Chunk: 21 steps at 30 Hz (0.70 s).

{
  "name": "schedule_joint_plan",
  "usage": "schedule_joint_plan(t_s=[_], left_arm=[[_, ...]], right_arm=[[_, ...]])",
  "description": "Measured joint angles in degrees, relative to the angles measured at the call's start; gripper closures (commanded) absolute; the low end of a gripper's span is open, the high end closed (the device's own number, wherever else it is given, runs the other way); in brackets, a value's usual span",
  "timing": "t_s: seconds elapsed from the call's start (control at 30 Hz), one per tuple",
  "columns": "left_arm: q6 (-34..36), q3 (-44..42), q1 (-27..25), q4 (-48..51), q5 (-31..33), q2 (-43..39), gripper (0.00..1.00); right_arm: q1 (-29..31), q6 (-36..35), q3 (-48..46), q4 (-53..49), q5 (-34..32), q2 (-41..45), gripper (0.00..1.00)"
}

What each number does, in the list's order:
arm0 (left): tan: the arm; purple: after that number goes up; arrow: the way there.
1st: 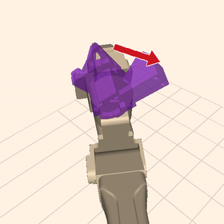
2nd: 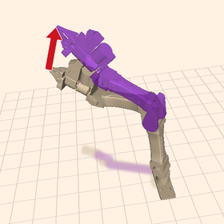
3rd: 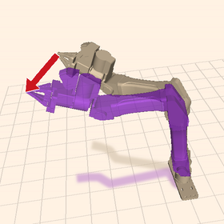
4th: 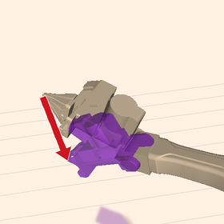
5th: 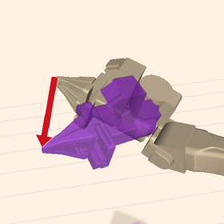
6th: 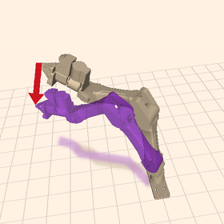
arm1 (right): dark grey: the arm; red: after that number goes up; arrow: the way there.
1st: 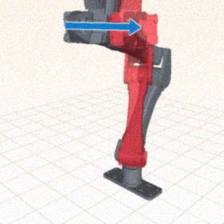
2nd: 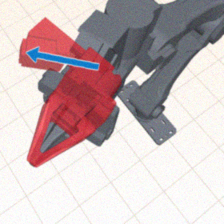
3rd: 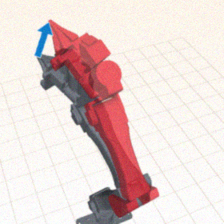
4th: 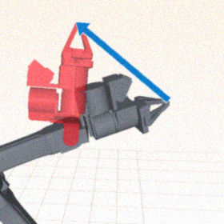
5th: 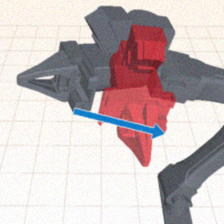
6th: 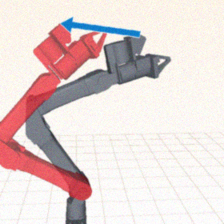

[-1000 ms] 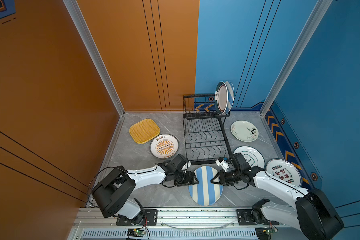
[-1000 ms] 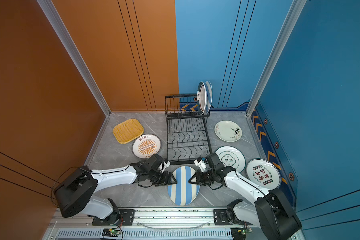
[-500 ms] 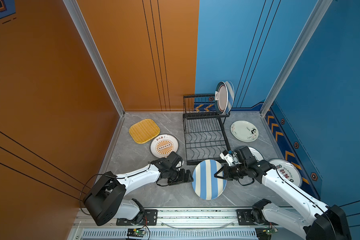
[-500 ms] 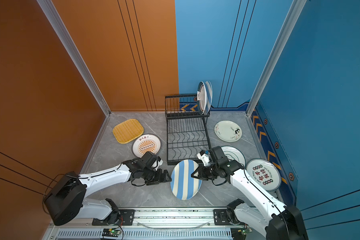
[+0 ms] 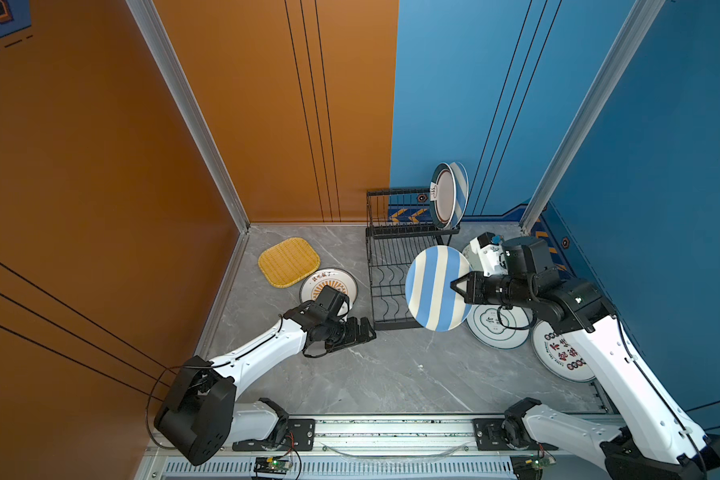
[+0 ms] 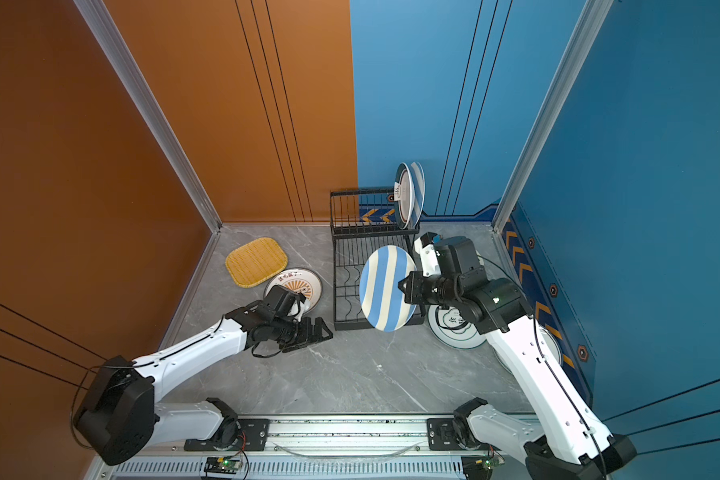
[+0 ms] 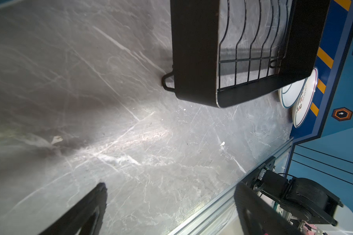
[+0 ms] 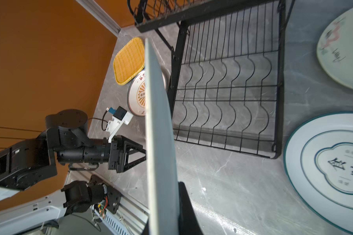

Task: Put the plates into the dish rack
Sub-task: 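Lift the upright striped plate with right gripper while left gripper withdraws, then carry the blue-white striped plate into the rack slot with right gripper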

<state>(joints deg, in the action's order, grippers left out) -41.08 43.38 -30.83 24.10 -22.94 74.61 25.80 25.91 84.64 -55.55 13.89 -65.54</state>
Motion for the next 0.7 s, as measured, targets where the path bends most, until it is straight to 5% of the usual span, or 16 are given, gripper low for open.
schedule_joint_plan(t_s=[0.33, 0.7], left_arm=[[1.9, 1.7, 3.1, 0.2, 0.1, 1.2, 0.02], [2.8, 1.8, 7.0, 0.1, 0.2, 1.4, 0.02]], right_arm=[[-0.7, -7.0, 21.3, 0.6, -16.8, -16.2, 1.0], [-0.5, -13.9, 31.1, 10.8, -28.3, -27.1, 1.0]])
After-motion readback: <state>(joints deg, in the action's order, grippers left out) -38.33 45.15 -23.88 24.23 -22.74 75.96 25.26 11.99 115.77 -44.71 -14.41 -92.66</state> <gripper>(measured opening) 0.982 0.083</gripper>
